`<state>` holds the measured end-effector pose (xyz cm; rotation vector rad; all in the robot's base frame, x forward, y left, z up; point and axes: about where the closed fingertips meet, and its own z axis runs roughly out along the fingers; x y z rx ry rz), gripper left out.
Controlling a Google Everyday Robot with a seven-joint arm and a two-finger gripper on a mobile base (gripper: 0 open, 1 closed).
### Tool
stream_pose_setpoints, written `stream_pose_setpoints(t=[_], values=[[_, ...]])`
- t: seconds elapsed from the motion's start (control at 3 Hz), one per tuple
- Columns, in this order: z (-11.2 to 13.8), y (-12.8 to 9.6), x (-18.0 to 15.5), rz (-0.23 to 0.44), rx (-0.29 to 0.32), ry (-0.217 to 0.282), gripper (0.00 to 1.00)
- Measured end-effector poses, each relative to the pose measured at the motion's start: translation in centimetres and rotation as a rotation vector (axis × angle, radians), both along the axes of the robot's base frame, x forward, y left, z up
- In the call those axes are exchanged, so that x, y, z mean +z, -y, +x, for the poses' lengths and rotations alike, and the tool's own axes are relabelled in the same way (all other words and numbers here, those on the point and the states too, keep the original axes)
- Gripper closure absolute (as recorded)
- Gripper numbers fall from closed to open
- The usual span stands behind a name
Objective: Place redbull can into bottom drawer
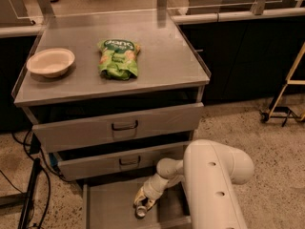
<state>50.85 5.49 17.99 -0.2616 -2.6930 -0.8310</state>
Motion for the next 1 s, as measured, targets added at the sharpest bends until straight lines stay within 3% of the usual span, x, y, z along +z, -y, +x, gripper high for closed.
stream_pose_setpoints(t=[1.0], values=[[1.7, -0.1, -2.1, 0.006, -0.069, -0.01, 1.0]])
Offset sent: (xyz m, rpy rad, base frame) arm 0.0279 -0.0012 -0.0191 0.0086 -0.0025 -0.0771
